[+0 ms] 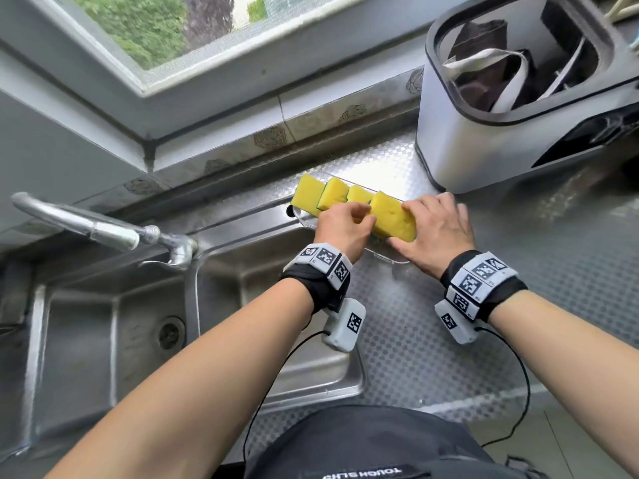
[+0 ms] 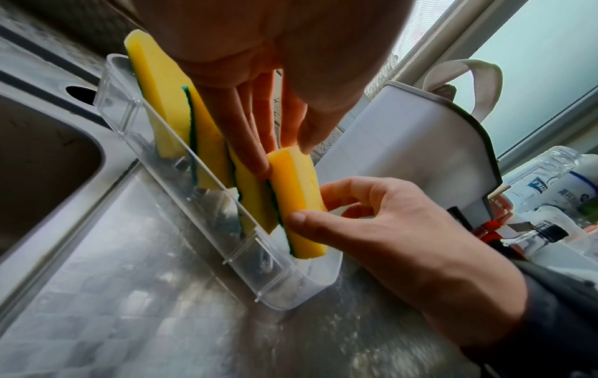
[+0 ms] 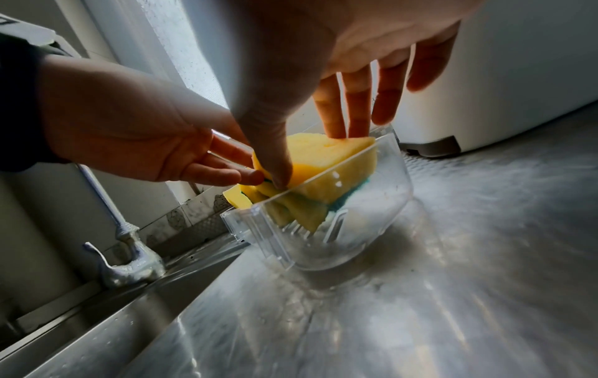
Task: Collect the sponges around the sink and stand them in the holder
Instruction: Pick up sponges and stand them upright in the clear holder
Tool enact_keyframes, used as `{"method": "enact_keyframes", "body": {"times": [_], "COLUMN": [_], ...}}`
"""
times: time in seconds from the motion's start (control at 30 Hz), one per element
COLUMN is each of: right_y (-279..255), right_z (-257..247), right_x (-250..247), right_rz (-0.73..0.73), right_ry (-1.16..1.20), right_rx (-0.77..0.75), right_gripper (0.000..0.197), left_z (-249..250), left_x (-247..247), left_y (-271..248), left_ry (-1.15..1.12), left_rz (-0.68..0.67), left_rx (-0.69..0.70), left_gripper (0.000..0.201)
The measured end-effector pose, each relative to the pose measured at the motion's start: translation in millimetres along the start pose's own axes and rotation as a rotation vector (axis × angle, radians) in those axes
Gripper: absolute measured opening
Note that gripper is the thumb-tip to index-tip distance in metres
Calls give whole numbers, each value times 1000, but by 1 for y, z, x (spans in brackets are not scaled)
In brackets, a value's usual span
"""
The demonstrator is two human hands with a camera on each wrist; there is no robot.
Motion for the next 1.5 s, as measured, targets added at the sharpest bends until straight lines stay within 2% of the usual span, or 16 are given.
{"method": "enact_keyframes", "body": {"times": [0.13,0.3,0.37,0.5,0.63,0.77,0.83,0.97,1.0,1.1,1.23,1.27,1.33,1.4,1.5], "right_y": [0,4,4,1,-3,-13,-17,-23,-25,-31,-40,-43,-50,-54,-45], "right_z": [2,7,6,5,3,6,11,24,26,35,46,45,44,45,46], "right_x": [1,8,8,1,-7,-10,-8,-6,-5,5,29,35,47,57,59], "right_rz": [-3,-42,-52,-49,-20,-1,20,67,63,62,88,74,39,9,10], "right_ry": [-42,-104,-101,-12,95,240,350,543,579,693,966,1006,1048,1068,1101], "right_rx": [15,45,53,98,138,191,240,380,423,553,705,721,754,768,773], "right_gripper": [54,47,49,61,68,57,49,48,50,55,80,75,61,60,59], "left_z": [0,-2,-1,-5,-21,-43,-60,-86,-90,-105,-106,-103,-94,-93,-102], "left_x": [1,17,12,-7,-20,-25,-28,-40,-45,-57,-58,-58,-62,-62,-53], "left_y": [-3,-7,-8,-6,-3,-4,-2,0,-1,-2,1,1,2,5,12], "left_ry": [11,19,8,-127,-343,-481,-498,-414,-381,-410,-427,-431,-485,-553,-618], "left_rz": [-5,-137,-136,-81,-27,20,63,188,223,268,179,155,133,121,64], "left_rx": [8,13,27,10,-78,-183,-230,-284,-293,-369,-352,-334,-277,-262,-291], "left_gripper": [30,41,41,34,21,10,10,6,8,37,74,79,72,65,81]}}
Point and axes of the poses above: each hand's wrist, its own y-axis towards the middle knuckle, its own x-axis out of the palm, z = x × y, the point moved 8 cm from there along y, towards the middle knuckle, and after that the axes turned 7 degrees about y, right-handed, at the moved point
